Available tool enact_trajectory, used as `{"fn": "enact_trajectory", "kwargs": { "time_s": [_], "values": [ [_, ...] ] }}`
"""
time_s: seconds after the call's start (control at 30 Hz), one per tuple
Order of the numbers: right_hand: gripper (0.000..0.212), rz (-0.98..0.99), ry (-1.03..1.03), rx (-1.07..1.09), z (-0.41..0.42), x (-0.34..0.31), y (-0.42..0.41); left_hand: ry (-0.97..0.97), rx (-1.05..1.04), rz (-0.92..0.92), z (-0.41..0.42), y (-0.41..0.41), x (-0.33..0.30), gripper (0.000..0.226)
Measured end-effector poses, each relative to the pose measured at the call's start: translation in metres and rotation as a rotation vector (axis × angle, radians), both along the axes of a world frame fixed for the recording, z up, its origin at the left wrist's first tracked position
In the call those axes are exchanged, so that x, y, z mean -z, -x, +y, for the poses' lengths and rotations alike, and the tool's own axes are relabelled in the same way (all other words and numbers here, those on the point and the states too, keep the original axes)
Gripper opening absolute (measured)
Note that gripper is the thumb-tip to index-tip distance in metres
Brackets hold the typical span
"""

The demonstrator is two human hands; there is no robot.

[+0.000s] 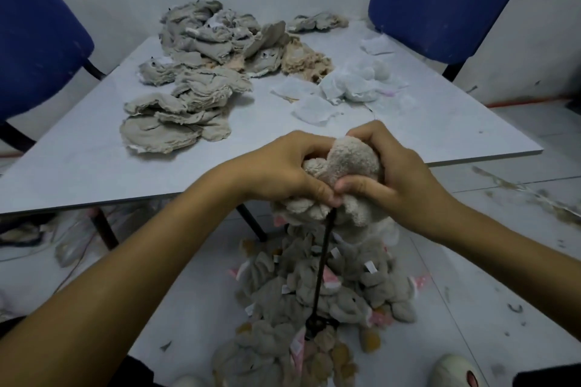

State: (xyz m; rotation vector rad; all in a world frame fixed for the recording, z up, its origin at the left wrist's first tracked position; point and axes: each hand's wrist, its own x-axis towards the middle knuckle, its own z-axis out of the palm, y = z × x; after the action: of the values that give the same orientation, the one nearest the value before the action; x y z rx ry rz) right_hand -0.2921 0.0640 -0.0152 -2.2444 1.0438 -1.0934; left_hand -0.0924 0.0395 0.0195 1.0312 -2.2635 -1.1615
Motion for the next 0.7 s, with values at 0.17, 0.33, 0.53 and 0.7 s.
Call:
{"fn": "enact_trajectory", "kwargs": {
  "time_s": [0.17, 0.33, 0.53, 0.7],
  "values": [
    [0.047, 0.079, 0.010, 0.013, 0.001, 0.016, -0.003, 0.032, 0.021, -0.017, 0.001, 0.000, 0.008, 0.040],
    [0.011, -0.023, 0.397, 0.103, 0.004, 0.002, 0.003, 0.084, -0.020, 0.299, 0.002, -0.001, 0.000, 0.029],
    [0.018, 0.201, 0.230, 0.083, 0.006, 0.021, -0.007, 0.087, -0.007, -0.058, 0.001, 0.001, 0.019, 0.028],
    [0.038, 0.213, 0.045, -0.006, 0.005, 0.022, -0.004, 0.030, 0.005, 0.024, 0.004, -0.003, 0.017, 0.030]
  ]
}}
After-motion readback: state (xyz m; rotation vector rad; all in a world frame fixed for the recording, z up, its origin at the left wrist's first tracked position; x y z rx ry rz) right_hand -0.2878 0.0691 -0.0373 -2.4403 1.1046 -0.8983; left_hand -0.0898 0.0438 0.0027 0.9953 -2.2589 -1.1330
